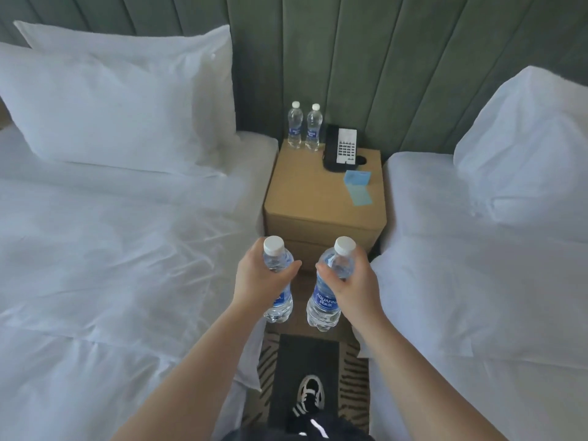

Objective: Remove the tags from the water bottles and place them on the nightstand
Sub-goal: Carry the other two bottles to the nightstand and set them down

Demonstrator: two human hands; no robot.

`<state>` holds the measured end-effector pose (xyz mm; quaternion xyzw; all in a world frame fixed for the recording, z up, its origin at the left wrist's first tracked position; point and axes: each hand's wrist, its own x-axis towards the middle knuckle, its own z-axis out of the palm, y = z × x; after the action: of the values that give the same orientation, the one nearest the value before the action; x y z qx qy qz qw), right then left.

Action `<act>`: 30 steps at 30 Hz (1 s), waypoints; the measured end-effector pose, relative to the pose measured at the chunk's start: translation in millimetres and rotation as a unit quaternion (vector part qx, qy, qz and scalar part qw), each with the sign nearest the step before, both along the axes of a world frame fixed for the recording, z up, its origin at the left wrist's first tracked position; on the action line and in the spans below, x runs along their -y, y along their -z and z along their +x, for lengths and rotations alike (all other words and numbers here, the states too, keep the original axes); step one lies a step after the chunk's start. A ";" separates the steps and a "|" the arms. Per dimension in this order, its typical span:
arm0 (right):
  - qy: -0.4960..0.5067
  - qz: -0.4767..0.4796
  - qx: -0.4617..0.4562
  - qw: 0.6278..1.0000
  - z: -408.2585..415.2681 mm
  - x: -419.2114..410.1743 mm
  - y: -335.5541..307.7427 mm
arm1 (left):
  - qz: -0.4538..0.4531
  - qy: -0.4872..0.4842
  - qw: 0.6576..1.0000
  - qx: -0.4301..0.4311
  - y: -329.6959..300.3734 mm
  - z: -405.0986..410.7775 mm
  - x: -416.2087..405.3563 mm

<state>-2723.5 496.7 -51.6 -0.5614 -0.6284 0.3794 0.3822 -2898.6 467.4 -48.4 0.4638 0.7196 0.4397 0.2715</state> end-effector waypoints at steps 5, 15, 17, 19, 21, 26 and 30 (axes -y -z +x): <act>-0.007 -0.013 -0.017 1.000 1.0 -88.9 -5.1 | 0.007 -0.008 1.000 -0.001 -9.1 -7.7 -93.5; 0.001 -0.036 -0.007 0.999 -36.4 -252.7 24.5 | -0.021 -0.009 1.000 0.001 21.4 -56.1 -259.4; 0.000 -0.041 0.010 0.999 -51.9 -292.5 34.6 | -0.029 -0.006 1.000 0.007 32.6 -70.0 -299.0; 0.001 -0.053 0.022 0.998 -68.8 -333.4 42.6 | -0.041 0.004 0.999 0.015 42.2 -85.7 -341.5; 0.003 -0.072 0.022 0.997 -83.3 -373.3 47.9 | -0.058 0.009 0.998 0.021 50.2 -102.8 -384.2; 0.010 -0.099 0.031 0.995 -108.9 -470.8 62.8 | -0.074 0.013 0.997 0.025 72.1 -137.0 -487.6; 0.008 -0.106 0.038 0.994 -129.5 -542.9 84.1 | -0.081 0.040 0.996 -0.006 98.5 -146.0 -560.2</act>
<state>-2853.0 1039.6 -135.7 -0.6174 -0.5944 0.4194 0.2993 -3044.5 1027.6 -146.9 0.4714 0.7355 0.3655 0.3214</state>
